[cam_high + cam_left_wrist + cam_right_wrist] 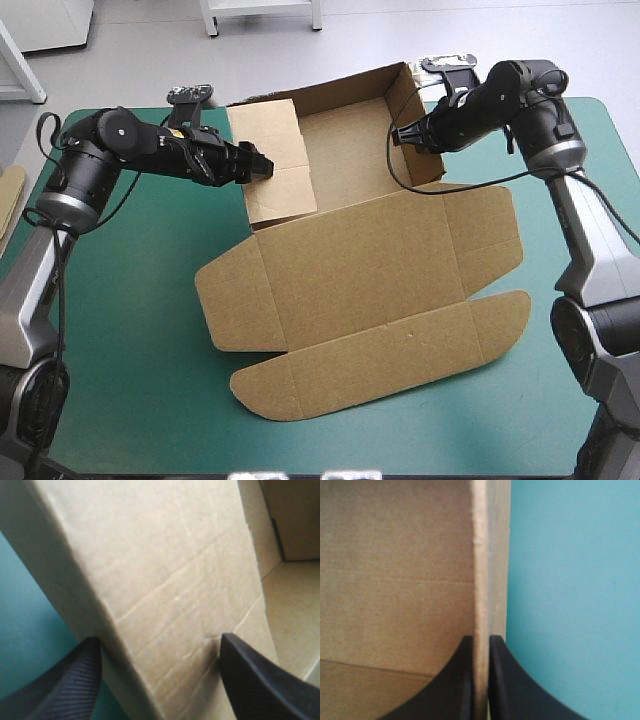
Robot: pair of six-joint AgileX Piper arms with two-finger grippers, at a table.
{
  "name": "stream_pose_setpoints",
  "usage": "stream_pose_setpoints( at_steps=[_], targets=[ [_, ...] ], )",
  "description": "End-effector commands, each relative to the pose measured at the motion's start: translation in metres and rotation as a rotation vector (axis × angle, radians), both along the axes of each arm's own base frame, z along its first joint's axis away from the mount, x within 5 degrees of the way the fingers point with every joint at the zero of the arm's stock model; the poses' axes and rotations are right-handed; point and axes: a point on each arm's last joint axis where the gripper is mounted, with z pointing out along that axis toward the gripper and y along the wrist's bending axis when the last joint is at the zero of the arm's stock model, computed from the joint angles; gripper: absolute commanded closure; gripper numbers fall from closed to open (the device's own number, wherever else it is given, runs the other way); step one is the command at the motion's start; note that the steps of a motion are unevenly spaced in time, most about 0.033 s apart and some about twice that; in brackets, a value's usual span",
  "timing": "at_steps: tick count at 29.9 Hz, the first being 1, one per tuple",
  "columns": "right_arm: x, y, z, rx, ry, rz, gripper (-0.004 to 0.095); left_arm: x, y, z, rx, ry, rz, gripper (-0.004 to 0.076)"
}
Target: Fold the box
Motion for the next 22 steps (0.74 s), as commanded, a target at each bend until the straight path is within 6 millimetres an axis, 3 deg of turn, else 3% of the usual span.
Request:
stream_pose_setpoints(
  at_steps=[1,11,18,22],
  targets=[
    [-0.018,0.008,0.036,0.074,-0.123,-0.005,0.0904,-0.013,-0.003,0.026,-0.001,-0.070,0.070,0.0245],
    [-0.023,0.023,0.035,0.033,-0.130,-0.012,0.0905,-0.009,0.005,0.021,0.098,-0.052,0.211,0.0247],
    [-0.028,0.033,0.033,-0.036,-0.135,-0.019,0.0905,-0.009,0.005,0.022,0.072,-0.040,0.242,0.0332],
    [-0.029,0.034,0.033,-0.032,-0.126,-0.016,0.0904,-0.009,0.003,0.017,0.073,-0.002,0.230,0.0341]
  ],
)
